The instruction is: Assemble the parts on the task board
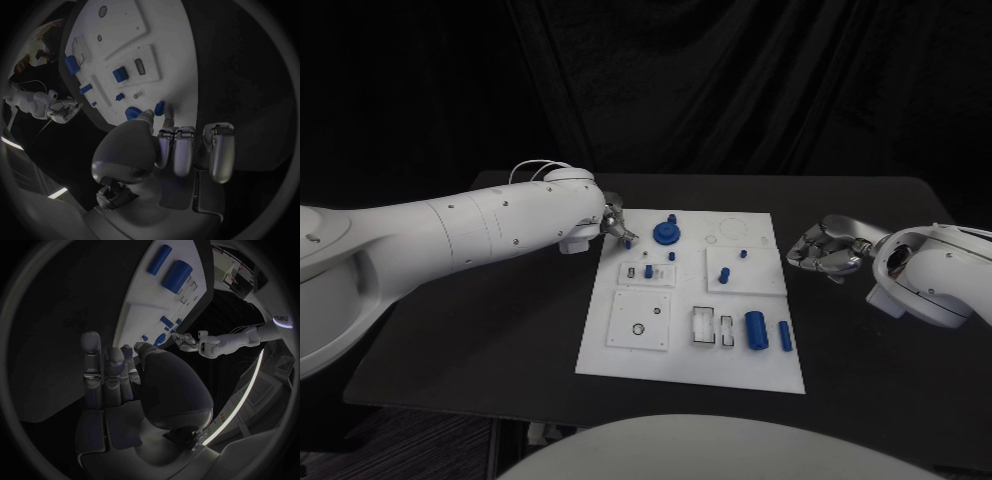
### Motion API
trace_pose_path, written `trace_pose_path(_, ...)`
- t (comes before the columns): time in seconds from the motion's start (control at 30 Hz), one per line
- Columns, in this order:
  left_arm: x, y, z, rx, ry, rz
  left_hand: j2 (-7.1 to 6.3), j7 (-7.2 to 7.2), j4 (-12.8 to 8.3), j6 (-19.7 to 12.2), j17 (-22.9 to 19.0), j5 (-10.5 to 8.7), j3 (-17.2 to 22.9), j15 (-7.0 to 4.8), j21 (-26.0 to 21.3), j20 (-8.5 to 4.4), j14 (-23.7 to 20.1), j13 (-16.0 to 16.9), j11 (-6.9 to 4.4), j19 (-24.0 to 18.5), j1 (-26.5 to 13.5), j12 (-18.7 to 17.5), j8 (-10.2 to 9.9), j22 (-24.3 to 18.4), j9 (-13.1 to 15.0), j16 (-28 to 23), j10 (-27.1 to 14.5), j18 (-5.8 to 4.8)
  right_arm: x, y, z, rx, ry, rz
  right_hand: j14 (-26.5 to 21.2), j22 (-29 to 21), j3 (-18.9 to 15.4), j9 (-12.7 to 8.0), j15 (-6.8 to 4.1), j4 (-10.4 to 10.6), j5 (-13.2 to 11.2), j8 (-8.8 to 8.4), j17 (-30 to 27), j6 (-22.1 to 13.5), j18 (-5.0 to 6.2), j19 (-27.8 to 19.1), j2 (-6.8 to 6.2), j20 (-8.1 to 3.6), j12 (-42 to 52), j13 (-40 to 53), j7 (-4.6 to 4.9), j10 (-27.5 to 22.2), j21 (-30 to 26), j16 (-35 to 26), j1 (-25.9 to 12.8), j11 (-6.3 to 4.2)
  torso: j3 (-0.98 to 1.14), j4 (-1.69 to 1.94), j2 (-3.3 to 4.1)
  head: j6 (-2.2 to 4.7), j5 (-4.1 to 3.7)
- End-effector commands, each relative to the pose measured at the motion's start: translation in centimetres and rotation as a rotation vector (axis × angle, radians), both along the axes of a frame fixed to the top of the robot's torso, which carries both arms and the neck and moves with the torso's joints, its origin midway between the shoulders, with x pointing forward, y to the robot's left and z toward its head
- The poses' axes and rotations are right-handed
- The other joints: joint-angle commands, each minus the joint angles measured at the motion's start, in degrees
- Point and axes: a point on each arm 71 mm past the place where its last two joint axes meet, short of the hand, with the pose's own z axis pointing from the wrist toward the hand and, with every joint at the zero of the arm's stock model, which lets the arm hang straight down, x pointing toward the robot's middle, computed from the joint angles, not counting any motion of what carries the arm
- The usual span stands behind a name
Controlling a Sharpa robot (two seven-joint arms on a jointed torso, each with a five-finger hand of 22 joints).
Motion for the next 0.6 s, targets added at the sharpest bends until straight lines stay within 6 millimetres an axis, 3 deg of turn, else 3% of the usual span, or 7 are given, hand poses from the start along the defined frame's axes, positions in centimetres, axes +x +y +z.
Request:
trace_pose_path(0.03,0.01,-0.34,-0.01,-0.019,-0.013,-0.005,-0.13,0.12,0.09,-0.52,15.05,0.20,0.41,0.39,-0.26,0.31,5.84,14.90,0.43,3.81,0.48,0.15,-0.27,13.63,-0.06,0.15,5.89,0.31,-0.09,0.03,-0.18,-0.012,0.014,0.000,-0.24,-0.05,0.28,-0.08,-0.06,0.03,0.21,0.22,-0.05,0.18,1.06,-0.06,-0.31,0.07,-0.13,-0.05,0.19,-0.45,-0.37,-0.19,0.41,-0.11,-0.01,-0.03,0.02,-0.01,-0.11)
trace_pose_path(0.5,0.02,-0.33,-0.12,-0.013,-0.012,0.004,-0.18,0.14,-0.54,-0.77,15.05,0.89,1.50,0.49,-0.26,0.45,5.84,14.90,0.50,3.81,1.26,0.15,-0.26,13.63,0.24,0.15,5.89,0.31,-0.15,0.00,-0.25,-0.017,0.024,0.001,-0.32,-0.13,0.32,-0.09,-0.06,0.03,0.22,0.21,-0.16,0.15,1.09,-0.14,-0.31,0.07,-0.25,-0.18,0.19,-0.59,-0.62,-0.34,0.44,-0.11,0.02,-0.01,0.06,-0.01,-0.12)
trace_pose_path(0.53,0.01,-0.32,-0.13,-0.012,-0.011,0.004,-0.27,0.12,-0.74,-0.79,15.05,1.53,1.89,0.49,-0.25,0.46,5.84,14.90,0.50,3.82,1.46,0.15,-0.20,13.64,0.38,0.15,5.89,0.31,-0.15,0.00,-0.25,-0.017,0.024,0.001,-0.32,-0.13,0.32,-0.09,-0.06,0.03,0.22,0.21,-0.16,0.15,1.09,-0.14,-0.31,0.07,-0.25,-0.18,0.19,-0.59,-0.62,-0.34,0.44,-0.11,0.02,0.00,0.05,-0.01,-0.11)
trace_pose_path(0.6,0.00,-0.31,-0.14,-0.011,-0.010,0.004,-0.78,0.06,-1.32,-0.91,15.05,4.86,3.13,0.44,-0.26,0.46,5.84,14.90,0.44,3.80,1.98,0.15,-0.07,13.63,0.80,0.15,5.89,0.32,-0.16,0.01,-0.25,-0.017,0.025,0.002,-0.32,-0.13,0.32,-0.09,-0.06,0.03,0.22,0.21,-0.16,0.15,1.09,-0.14,-0.31,0.07,-0.25,-0.18,0.19,-0.59,-0.62,-0.34,0.44,-0.11,0.02,0.02,0.04,-0.01,-0.11)
